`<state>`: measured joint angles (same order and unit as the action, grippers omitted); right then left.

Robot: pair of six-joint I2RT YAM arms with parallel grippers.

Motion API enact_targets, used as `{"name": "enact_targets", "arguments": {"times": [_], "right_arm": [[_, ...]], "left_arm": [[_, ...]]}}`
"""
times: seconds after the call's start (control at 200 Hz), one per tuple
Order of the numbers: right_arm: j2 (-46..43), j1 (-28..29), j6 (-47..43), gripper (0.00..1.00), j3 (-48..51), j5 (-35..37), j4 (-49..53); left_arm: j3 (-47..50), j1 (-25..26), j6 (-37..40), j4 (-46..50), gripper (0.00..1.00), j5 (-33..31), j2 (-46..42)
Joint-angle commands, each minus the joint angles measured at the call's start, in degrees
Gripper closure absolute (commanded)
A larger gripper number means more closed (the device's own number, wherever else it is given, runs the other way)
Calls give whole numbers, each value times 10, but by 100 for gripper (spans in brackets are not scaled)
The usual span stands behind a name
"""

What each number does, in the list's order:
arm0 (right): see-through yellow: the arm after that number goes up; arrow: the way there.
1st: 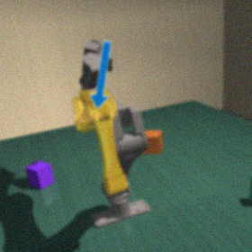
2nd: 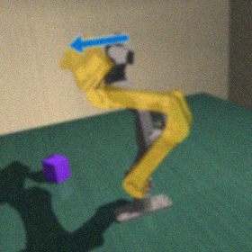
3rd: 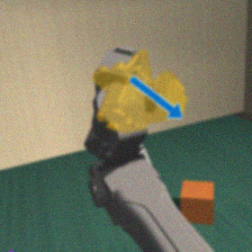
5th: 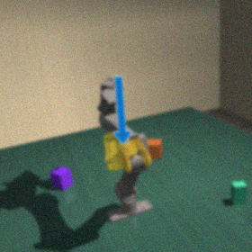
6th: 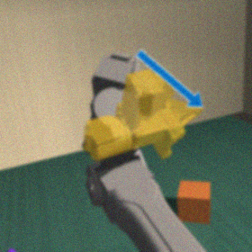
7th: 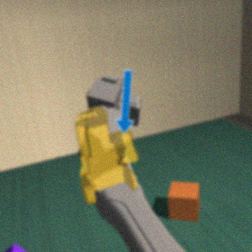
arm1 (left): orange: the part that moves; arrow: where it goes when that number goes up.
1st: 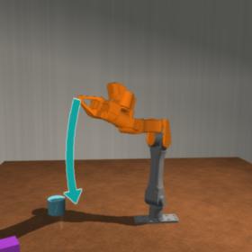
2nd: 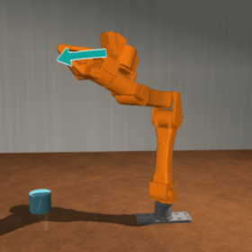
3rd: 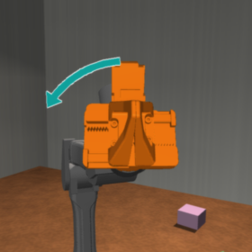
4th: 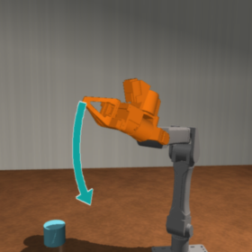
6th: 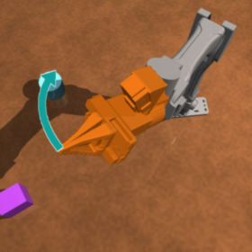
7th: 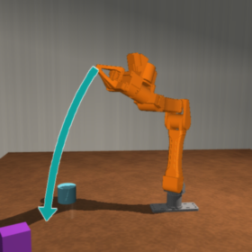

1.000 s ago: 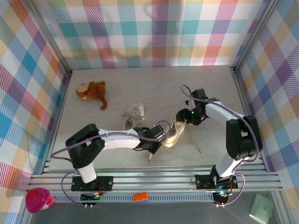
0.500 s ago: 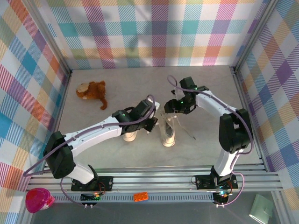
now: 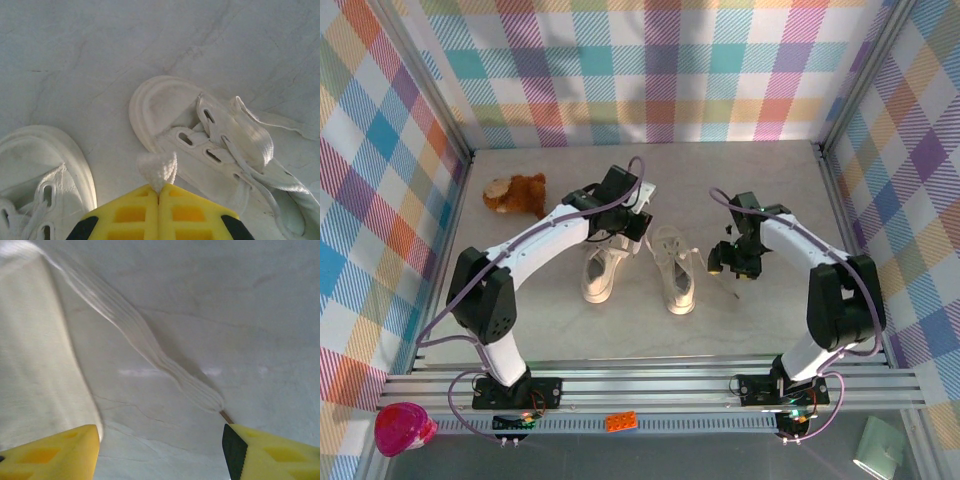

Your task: Tie the shoes

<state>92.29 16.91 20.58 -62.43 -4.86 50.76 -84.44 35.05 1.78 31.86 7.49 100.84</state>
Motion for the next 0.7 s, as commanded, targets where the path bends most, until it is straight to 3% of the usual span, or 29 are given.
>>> {"name": "enact_targets", "arguments": {"times": [0.0, 0.24, 0.365, 0.495, 0.59, 0.695], "right_arm": [[29, 22, 16, 32, 0, 43, 20], [126, 33, 1, 34, -36, 113, 28], [140, 33, -2, 55, -32, 114, 10], [128, 32, -4, 84, -16, 101, -24], [106, 27, -8, 95, -2, 98, -41], [58, 19, -11, 100, 8, 113, -47]], "left_arm": [[-16, -18, 9, 21, 100, 57, 11], [-17, -41, 7, 9, 100, 99, 19], [-46, -40, 2, -7, 100, 146, 44], [-82, -31, -9, -30, 100, 170, 90], [-121, -20, -9, -36, 100, 174, 135], [-166, -9, -9, -42, 100, 177, 179]]}}
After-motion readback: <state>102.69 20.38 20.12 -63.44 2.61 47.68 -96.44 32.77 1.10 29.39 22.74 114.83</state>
